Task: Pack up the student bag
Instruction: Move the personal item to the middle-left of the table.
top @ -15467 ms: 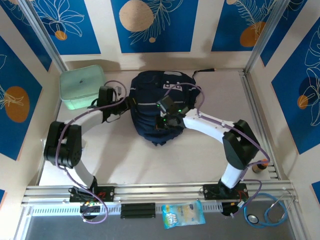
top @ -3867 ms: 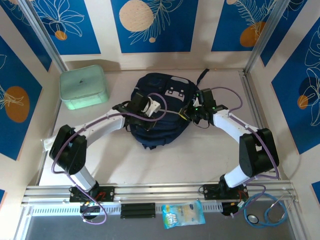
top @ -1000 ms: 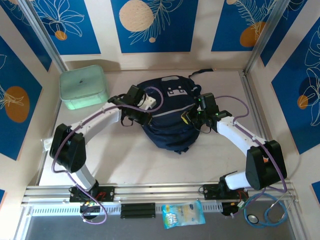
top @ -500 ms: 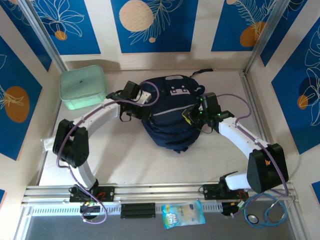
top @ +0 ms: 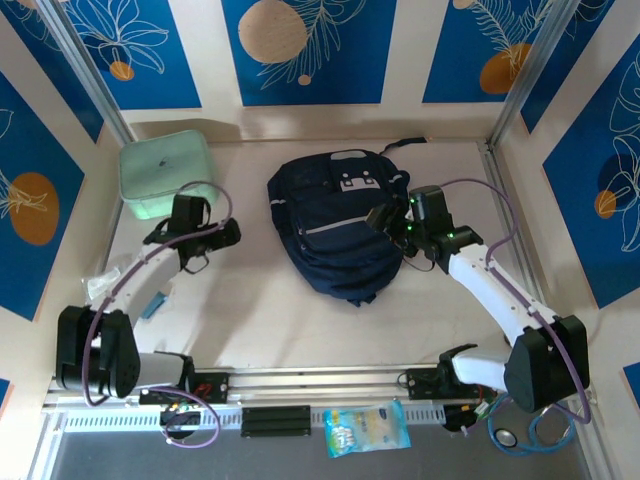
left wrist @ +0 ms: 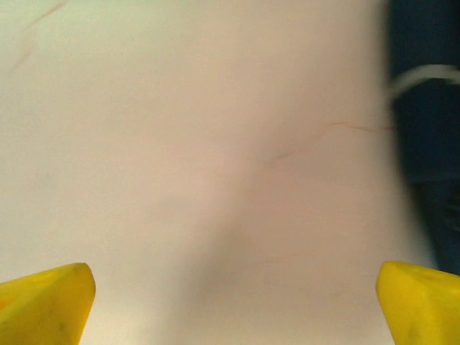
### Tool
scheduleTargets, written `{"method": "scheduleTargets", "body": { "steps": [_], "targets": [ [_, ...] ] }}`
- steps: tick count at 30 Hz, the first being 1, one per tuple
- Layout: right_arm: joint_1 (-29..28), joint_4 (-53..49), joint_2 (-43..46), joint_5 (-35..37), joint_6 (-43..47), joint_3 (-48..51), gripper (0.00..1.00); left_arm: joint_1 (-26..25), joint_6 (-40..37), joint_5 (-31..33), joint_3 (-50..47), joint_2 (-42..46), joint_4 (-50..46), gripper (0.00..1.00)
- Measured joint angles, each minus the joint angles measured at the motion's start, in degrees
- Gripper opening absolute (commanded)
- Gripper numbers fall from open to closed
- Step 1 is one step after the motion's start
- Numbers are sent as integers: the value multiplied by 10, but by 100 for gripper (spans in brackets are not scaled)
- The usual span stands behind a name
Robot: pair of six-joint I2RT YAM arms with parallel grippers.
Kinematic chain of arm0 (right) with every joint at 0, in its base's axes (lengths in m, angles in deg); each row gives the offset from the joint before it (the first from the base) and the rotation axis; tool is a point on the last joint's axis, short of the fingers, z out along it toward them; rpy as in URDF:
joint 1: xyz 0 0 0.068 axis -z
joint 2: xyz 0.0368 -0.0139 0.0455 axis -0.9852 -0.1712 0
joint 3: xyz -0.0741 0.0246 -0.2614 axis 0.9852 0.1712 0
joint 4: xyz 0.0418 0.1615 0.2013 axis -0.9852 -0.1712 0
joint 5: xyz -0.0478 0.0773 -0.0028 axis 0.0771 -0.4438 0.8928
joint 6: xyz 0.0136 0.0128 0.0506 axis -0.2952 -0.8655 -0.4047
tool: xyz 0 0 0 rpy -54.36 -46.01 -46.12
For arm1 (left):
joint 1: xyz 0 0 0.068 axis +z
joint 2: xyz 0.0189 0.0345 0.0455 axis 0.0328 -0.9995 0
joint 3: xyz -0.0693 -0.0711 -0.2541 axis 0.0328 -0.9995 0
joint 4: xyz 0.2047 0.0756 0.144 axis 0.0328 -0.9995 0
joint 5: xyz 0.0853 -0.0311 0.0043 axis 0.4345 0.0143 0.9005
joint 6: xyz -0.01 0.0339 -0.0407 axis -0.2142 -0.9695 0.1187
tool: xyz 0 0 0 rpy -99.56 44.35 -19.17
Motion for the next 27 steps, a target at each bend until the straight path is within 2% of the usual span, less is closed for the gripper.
{"method": "scheduleTargets", "body": {
  "steps": [5,13,18,23,27],
  "targets": [
    [-10,-17,-30,12,21,-44,90,36,57,69,-80,38,3,100],
    [-23,-25,-90,12,30,-101,90,117,90,133,-115,40,25,100],
    [-33,-25,-111,11,30,-121,90,182,95,132,-117,30,51,100],
    [-36,-25,-113,10,29,-124,89,253,98,98,-117,-20,72,100],
    [-36,-26,-113,10,28,-124,89,282,104,66,-113,-42,77,100]
  ]
}}
